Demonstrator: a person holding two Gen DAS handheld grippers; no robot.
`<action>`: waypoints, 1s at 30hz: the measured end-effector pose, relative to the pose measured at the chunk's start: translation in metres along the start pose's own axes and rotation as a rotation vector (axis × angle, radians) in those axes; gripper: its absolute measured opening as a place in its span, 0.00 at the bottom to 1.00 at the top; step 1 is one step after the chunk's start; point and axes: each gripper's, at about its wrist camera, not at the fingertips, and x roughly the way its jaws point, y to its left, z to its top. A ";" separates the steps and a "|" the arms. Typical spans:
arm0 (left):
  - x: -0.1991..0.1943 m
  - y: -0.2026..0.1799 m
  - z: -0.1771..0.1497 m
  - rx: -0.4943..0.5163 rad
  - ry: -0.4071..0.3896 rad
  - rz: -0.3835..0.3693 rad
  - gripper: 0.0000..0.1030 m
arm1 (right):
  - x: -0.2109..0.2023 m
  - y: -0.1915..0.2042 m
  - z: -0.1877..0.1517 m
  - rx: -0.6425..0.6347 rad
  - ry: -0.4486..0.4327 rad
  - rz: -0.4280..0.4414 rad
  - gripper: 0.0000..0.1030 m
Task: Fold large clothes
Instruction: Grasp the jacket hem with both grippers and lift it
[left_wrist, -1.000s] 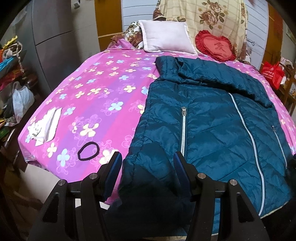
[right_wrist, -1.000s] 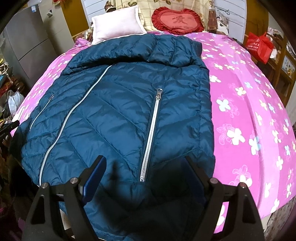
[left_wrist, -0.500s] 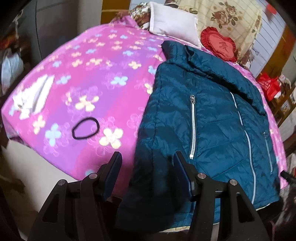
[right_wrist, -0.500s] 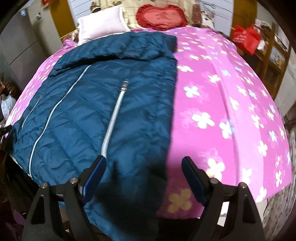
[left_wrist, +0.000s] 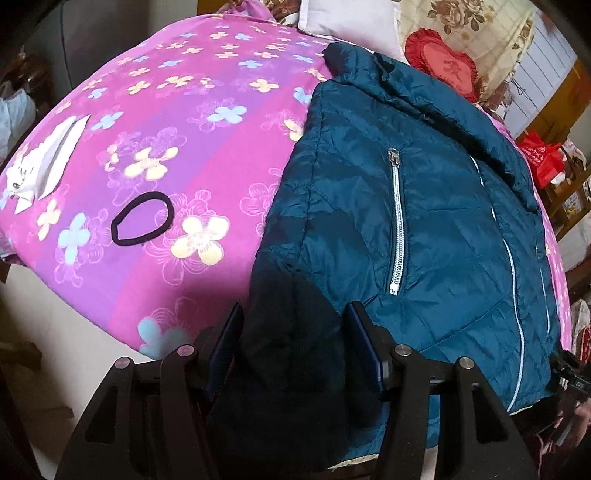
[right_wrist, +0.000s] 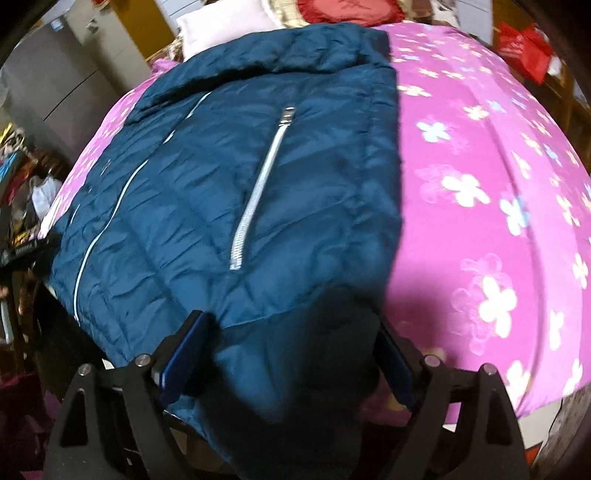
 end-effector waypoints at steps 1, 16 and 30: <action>0.000 -0.001 0.000 0.011 -0.001 0.007 0.39 | 0.000 0.001 0.000 -0.005 -0.002 0.008 0.91; -0.040 -0.021 0.011 0.073 -0.144 -0.039 0.01 | -0.017 0.008 0.008 -0.025 -0.105 0.124 0.22; -0.085 -0.037 0.105 -0.014 -0.443 0.045 0.00 | -0.083 0.001 0.117 -0.009 -0.431 0.148 0.20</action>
